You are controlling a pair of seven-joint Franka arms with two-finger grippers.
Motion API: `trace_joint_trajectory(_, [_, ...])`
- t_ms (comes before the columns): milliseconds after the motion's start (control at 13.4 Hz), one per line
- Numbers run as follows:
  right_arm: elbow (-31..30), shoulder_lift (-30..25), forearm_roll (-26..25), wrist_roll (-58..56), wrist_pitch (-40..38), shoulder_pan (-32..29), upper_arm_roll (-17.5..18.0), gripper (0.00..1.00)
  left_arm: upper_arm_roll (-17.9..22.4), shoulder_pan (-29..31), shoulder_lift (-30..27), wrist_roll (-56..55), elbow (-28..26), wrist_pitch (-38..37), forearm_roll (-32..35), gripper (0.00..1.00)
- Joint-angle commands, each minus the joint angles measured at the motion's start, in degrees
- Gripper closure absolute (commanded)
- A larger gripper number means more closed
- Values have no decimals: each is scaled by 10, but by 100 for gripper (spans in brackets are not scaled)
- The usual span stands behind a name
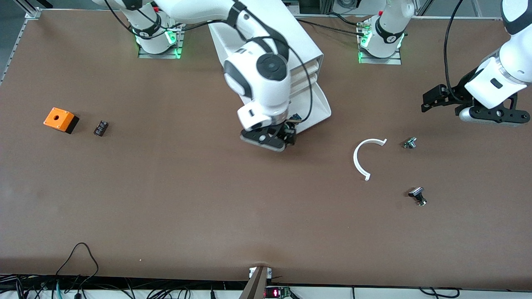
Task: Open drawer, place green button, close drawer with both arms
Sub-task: 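Open the right gripper to release the button and raise it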
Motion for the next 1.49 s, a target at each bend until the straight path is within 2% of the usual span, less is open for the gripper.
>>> trace_joint_trajectory(0, [-2,-32,12,-136,-23,-69,10,0,-2,-6,20,-89,-1,8,11,0])
trace_joint_trajectory(149, [-4,-55,30,-225,-69,-113,10,0,-7,-10,57,-172,0,15,5,0])
trace_joint_trajectory(372, [-9,-88,43,-296,-144,-157,9,0,-13,-12,67,-191,2,21,5,0])
trace_joint_trajectory(670, [-69,-160,43,-308,-153,-177,-25,0,-29,-16,94,-244,1,59,8,0])
trace_joint_trajectory(893, [-135,-224,44,-364,-155,-213,-26,0,-87,-17,127,-374,-2,86,14,0])
trace_joint_trajectory(967, [-152,-243,44,-374,-155,-232,-21,0,-114,-17,142,-426,-4,94,15,0])
trace_joint_trajectory(1116, [-189,-283,45,-405,-158,-273,-2,0,-142,-20,175,-474,-4,104,16,0])
trace_joint_trajectory(1265, [-224,-321,44,-416,-158,-309,20,0,-144,-35,202,-484,-11,164,22,0])
trace_joint_trajectory(1414, [-251,-356,44,-436,-163,-362,60,0,-144,-42,239,-490,-10,218,44,0])
